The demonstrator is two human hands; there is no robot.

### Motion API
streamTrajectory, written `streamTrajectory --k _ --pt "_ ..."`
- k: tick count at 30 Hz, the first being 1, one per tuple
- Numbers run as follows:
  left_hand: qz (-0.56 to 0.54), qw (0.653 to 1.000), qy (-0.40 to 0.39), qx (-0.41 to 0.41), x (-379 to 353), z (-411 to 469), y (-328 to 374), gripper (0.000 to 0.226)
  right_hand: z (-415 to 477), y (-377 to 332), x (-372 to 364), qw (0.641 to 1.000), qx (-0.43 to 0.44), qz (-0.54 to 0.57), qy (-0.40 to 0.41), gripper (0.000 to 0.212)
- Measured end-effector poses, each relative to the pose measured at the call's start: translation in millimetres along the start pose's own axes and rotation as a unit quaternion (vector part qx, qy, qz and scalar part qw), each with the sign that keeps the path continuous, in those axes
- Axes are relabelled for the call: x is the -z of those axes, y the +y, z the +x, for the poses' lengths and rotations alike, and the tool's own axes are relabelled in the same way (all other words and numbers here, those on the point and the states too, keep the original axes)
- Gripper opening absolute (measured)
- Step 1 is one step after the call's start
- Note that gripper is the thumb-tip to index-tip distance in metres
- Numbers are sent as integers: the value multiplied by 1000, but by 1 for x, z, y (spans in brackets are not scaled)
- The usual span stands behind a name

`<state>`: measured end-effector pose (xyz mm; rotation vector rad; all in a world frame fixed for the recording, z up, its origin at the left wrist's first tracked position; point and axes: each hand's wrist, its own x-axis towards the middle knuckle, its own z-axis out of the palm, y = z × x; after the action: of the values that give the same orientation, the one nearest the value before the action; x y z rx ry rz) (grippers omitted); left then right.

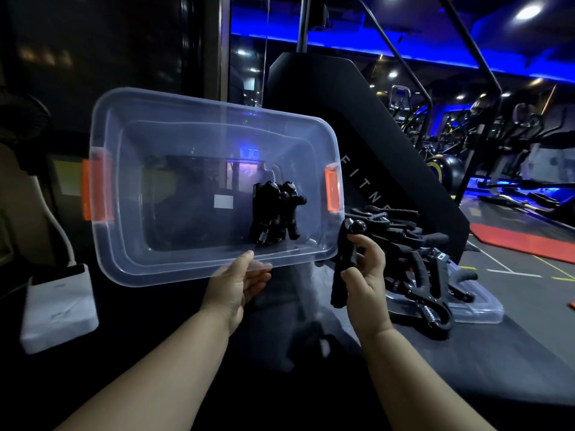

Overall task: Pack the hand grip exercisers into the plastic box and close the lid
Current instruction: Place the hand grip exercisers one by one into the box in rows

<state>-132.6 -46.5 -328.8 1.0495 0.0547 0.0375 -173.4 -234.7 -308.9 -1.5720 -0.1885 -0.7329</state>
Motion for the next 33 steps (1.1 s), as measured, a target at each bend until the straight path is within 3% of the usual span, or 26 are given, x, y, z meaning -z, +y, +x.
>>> streamTrajectory --k 7,18,22,27,33 --pt "5 1000 -5 2 2 0 0 25 -9 11 -2 996 -21 1 -81 55" --pt "2 1000 -1 0 1 -1 0 27 -5 14 -6 992 -26 -85 -91 50" --pt "-10 1000 -2 2 1 -2 0 27 -6 15 -7 993 18 -80 -81 60" --pt "-17 1000 -4 2 1 -2 1 27 -2 16 -6 992 11 -79 -98 97" --pt "-4 1000 -9 -1 1 -3 2 30 5 9 -2 989 -18 -82 -121 87"
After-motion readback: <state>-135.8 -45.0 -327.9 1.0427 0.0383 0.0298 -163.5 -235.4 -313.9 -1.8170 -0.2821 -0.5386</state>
